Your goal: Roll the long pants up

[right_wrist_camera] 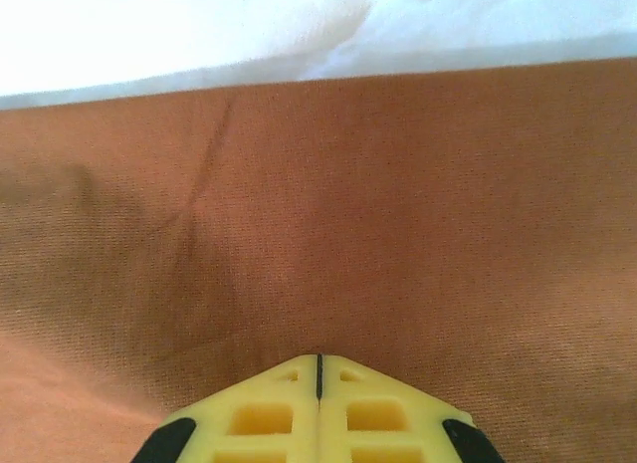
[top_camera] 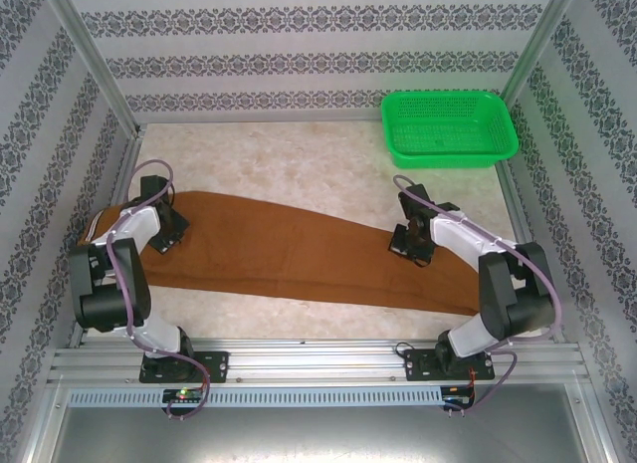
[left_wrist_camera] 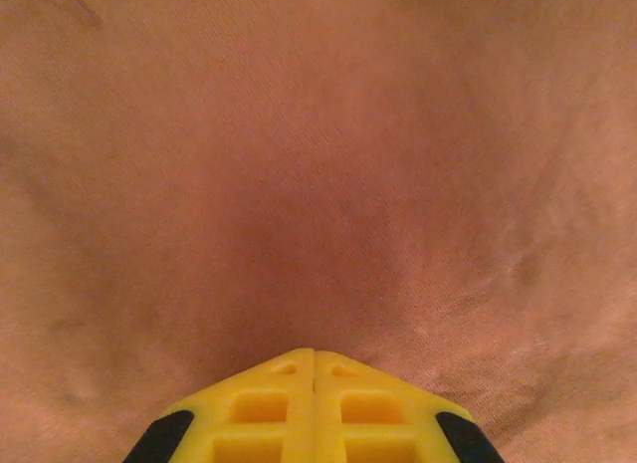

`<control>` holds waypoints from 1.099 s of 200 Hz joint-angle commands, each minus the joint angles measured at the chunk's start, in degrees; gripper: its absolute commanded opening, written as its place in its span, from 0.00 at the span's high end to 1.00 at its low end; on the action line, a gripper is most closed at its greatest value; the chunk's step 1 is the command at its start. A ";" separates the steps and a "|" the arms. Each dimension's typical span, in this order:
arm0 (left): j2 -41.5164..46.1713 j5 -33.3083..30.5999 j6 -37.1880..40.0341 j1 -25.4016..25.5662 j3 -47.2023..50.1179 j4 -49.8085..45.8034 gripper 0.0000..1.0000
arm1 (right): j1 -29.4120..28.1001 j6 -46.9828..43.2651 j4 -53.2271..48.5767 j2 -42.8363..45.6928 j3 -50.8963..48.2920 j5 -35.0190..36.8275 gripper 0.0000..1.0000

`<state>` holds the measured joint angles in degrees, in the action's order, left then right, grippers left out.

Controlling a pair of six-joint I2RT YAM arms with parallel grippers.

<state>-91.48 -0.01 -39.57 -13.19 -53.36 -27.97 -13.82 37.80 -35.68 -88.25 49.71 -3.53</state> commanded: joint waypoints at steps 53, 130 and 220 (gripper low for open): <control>-9.16 5.73 -0.84 -0.12 -0.91 6.91 1.00 | 3.85 0.79 -2.16 -12.39 10.73 -3.77 1.00; -17.09 8.28 -2.65 1.01 -7.15 7.78 1.00 | 8.20 -3.51 -10.09 -25.60 31.79 -1.86 1.00; -10.80 -1.21 1.28 7.28 -13.58 0.83 1.00 | 7.51 -7.99 -5.67 -4.62 28.31 11.11 1.00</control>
<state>-106.65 1.50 -40.47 -8.05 -66.02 -22.26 -5.76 31.90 -41.98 -102.39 79.92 3.31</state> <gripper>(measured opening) 0.050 0.064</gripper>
